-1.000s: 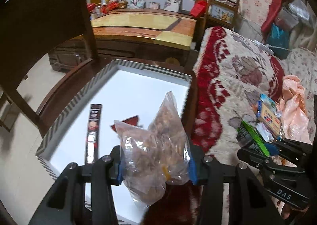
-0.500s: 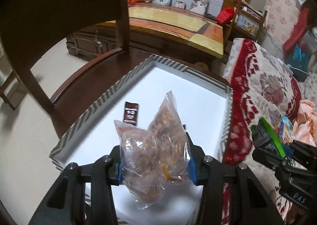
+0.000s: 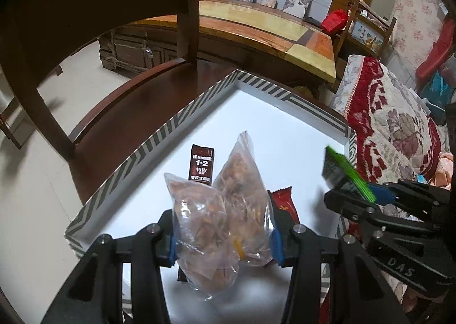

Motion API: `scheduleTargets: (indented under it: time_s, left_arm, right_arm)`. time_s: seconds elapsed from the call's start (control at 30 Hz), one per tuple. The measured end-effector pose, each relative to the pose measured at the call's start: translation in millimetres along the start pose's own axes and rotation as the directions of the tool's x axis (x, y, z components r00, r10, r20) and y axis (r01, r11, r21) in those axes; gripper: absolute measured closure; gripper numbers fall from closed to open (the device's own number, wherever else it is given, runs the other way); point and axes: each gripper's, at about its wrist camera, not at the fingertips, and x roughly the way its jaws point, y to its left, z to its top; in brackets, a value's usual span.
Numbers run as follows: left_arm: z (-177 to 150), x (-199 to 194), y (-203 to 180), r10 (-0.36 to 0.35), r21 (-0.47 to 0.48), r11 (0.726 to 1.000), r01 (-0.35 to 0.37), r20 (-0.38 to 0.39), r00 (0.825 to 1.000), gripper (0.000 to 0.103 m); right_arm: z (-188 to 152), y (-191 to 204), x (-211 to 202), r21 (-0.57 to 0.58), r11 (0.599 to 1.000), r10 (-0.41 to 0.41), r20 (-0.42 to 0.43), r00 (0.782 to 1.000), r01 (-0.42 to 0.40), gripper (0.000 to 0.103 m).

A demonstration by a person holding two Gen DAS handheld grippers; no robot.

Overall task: Organize snacks
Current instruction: 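Lower the nut bag into the tray with left gripper while right carries the green packet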

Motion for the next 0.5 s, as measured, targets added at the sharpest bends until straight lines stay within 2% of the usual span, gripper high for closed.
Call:
scheduleTargets:
  time_s: [0.23, 0.43, 0.5]
  left_arm:
    - [2, 10, 1, -0.002, -0.009, 1.0, 0.002, -0.01, 1.0, 0.053]
    - [1, 15, 4, 0.009, -0.025, 1.0, -0.01, -0.023, 1.0, 0.049]
    - [1, 16, 7, 0.011, -0.037, 0.999, -0.012, -0.028, 1.0, 0.049]
  right_arm:
    - [6, -2, 17, -0.038, 0.999, -0.038, -0.033, 0.999, 0.037, 0.072]
    - [5, 0, 24, -0.036, 0.999, -0.012, -0.045, 0.999, 0.011, 0.072]
    - [4, 0, 24, -0.024, 1.0, 0.011, -0.043, 0.999, -0.012, 0.065]
